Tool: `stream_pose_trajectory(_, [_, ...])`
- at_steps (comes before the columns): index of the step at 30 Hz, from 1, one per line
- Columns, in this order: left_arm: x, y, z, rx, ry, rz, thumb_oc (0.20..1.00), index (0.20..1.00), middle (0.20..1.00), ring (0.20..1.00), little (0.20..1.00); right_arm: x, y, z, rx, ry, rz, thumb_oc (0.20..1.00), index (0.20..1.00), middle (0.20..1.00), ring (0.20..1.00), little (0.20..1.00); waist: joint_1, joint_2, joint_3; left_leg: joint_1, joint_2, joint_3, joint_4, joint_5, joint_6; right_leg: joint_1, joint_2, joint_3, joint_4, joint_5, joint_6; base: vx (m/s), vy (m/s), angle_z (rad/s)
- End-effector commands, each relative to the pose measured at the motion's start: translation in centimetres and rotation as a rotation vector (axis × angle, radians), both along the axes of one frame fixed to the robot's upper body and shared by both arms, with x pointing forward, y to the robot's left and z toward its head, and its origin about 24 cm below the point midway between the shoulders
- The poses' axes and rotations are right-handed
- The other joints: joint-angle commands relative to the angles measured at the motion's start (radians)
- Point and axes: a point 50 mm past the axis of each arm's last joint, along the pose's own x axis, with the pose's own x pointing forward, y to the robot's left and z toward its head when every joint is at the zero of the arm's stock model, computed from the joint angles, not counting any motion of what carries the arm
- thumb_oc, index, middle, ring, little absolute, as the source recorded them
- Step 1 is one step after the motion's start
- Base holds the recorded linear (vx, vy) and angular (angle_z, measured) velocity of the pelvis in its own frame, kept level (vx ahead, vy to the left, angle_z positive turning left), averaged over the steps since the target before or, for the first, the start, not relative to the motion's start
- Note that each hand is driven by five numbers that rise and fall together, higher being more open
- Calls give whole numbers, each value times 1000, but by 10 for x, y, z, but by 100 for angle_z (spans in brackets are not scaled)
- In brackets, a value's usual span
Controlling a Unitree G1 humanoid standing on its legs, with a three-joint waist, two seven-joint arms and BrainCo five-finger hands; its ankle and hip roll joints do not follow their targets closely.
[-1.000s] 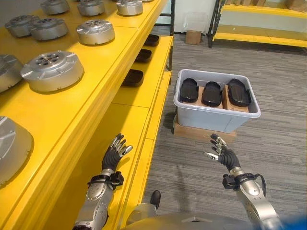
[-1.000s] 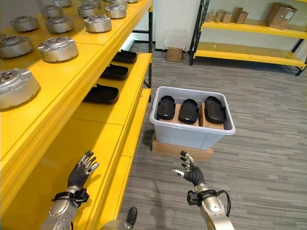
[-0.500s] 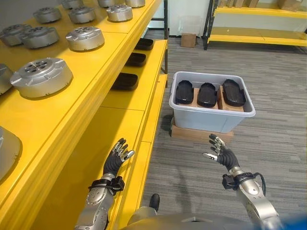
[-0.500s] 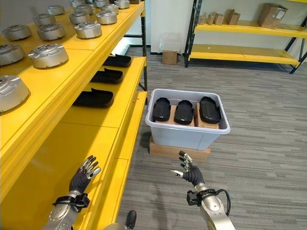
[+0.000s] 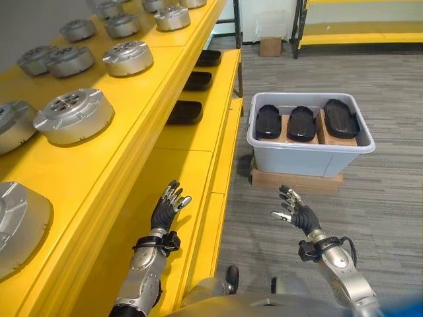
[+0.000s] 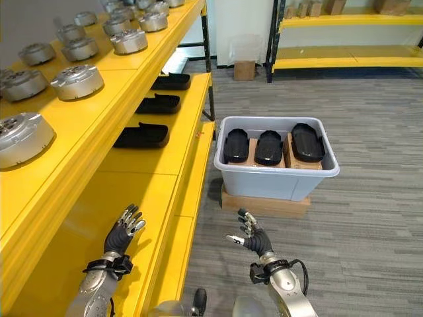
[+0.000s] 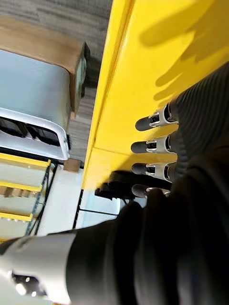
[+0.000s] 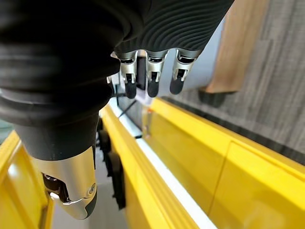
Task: Move parts from the plastic box to the shelf.
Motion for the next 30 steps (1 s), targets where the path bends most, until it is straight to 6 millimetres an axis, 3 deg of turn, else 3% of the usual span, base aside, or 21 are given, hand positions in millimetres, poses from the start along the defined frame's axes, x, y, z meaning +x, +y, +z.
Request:
stream_pose_trajectory(1, [9,29,32,128,-133,-28,1000,1000,1000,1000,1000,19,5,30,36,-162,14,1000,1000,1000,1000,1000,-19,-46,17,99,38,-38,-153,6,-27,81,-101,60,-497,348,78,287,-352,-17])
stream_pose_trajectory(2, [7,32,31,132,-127,-6,1000,1000,1000,1000,1000,19,4,31,15,-167,16,1000,1000,1000,1000,1000,-19,-59,29,117,57,-60,-123,-47,-54,63,-204,62,-637,460,124,223,-299,-20])
stream_pose_trajectory(3, [7,32,31,132,-127,-6,1000,1000,1000,1000,1000,19,4,31,15,-167,16,1000,1000,1000,1000,1000,-20,-59,30,117,58,-60,-122,-48,-54,65,-204,61,-638,460,124,245,-354,-13])
stream_pose_trajectory(6, [5,31,25,135,-104,-10,1000,1000,1000,1000,1000,18,5,30,18,-159,21,1000,1000,1000,1000,1000,-21,-101,13,149,72,-62,-124,-80,-82,101,-197,49,-671,480,157,203,-264,20])
stream_pose_trajectory(7, [6,31,26,130,-110,-8,1000,1000,1000,1000,1000,18,5,29,17,-156,25,1000,1000,1000,1000,1000,-21,-113,-3,160,90,-67,-129,-83,-95,107,-188,44,-659,476,166,281,-468,50])
stream_pose_trajectory(8, [5,32,26,126,-108,2,1000,1000,1000,1000,1000,19,3,31,18,-160,25,1000,1000,1000,1000,1000,-26,-116,-18,180,150,-77,-146,-66,-118,109,-145,42,-626,430,158,216,-393,65])
stream_pose_trajectory(9, [5,32,26,126,-108,2,1000,1000,1000,1000,1000,19,3,31,18,-160,25,1000,1000,1000,1000,1000,-26,-114,-17,182,155,-77,-150,-65,-119,109,-141,41,-623,428,156,160,-353,55])
stream_pose_trajectory(11, [3,34,25,116,-103,14,1000,1000,1000,1000,1000,20,1,33,13,-167,28,1000,1000,1000,1000,1000,-28,-106,-25,190,206,-88,-157,-36,-134,107,-103,28,-592,370,133,137,-277,48])
stream_pose_trajectory(13, [3,34,23,94,-96,30,1000,1000,1000,1000,1000,24,-1,36,6,-179,39,1000,1000,1000,1000,1000,-30,-89,-33,184,289,-105,-162,58,-156,103,-21,8,-532,283,96,159,-402,5])
stream_pose_trajectory(14, [3,34,23,94,-96,30,1000,1000,1000,1000,1000,24,-1,36,6,-179,39,1000,1000,1000,1000,1000,-31,-87,-34,184,290,-106,-164,58,-157,102,-20,7,-530,282,95,120,-329,13])
stream_pose_trajectory(18, [2,30,21,60,-90,35,1000,1000,1000,1000,1000,25,-9,39,-28,-191,34,1000,1000,1000,1000,1000,-27,-75,-33,157,351,-122,-144,197,-165,80,52,-22,-463,205,56,117,-294,-2])
stream_pose_trajectory(19, [2,30,21,60,-90,35,1000,1000,1000,1000,1000,25,-10,39,-28,-190,34,1000,1000,1000,1000,1000,-27,-74,-35,156,352,-122,-145,197,-166,79,52,-22,-462,205,55,104,-308,1])
stream_pose_trajectory(20, [2,29,19,49,-77,37,1000,1000,1000,1000,1000,25,-14,40,-41,-192,21,1000,1000,1000,1000,1000,-20,-79,-24,102,355,-116,-48,286,-164,97,79,-33,-469,180,20,73,-307,-1])
stream_pose_trajectory(21, [1,29,18,49,-73,38,1000,1000,1000,1000,1000,24,-15,40,-42,-192,16,1000,1000,1000,1000,1000,-15,-87,-13,67,353,-113,6,316,-155,110,86,-35,-475,176,7,69,-303,33])
stream_pose_trajectory(23, [0,29,17,47,-66,37,1000,1000,1000,1000,1000,24,-18,40,-44,-192,8,1000,1000,1000,1000,1000,-10,-99,11,7,345,-83,84,327,-137,140,97,-51,-484,162,-16,52,-213,33])
stream_pose_trajectory(24, [1,28,18,50,-70,33,1000,1000,1000,1000,1000,24,-21,40,-57,-192,-9,1000,1000,1000,1000,1000,-1,-100,24,-32,315,-32,30,280,-142,162,86,-82,-494,151,-16,82,-199,11])
stream_pose_trajectory(25, [1,28,18,50,-70,33,1000,1000,1000,1000,1000,24,-21,40,-57,-192,-10,1000,1000,1000,1000,1000,-1,-101,27,-28,313,-31,30,278,-141,165,84,-82,-493,149,-14,129,-48,31])
stream_pose_trajectory(26, [3,27,18,55,-73,29,1000,1000,1000,1000,1000,25,-22,40,-58,-194,-20,1000,1000,1000,1000,1000,6,-100,23,-54,273,-42,-68,223,-146,175,82,-92,-510,143,-3,132,33,48])
stream_pose_trajectory(27, [3,27,18,59,-71,22,1000,1000,1000,1000,1000,25,-24,41,-61,-199,-25,1000,1000,1000,1000,1000,7,-99,20,-70,270,-43,-136,215,-148,183,83,-94,-523,141,3,294,135,39])
stream_pose_trajectory(28, [2,24,16,67,-64,4,1000,1000,1000,1000,1000,23,-26,40,-56,-198,-47,1000,1000,1000,1000,1000,16,-89,17,-124,269,-34,-254,269,-166,215,90,-88,-532,125,8,291,189,24])
stream_pose_trajectory(30, [2,23,15,68,-59,4,1000,1000,1000,1000,1000,21,-26,39,-51,-193,-53,1000,1000,1000,1000,1000,17,-84,16,-138,269,-15,-295,282,-173,230,92,-88,-534,115,11,197,150,19])
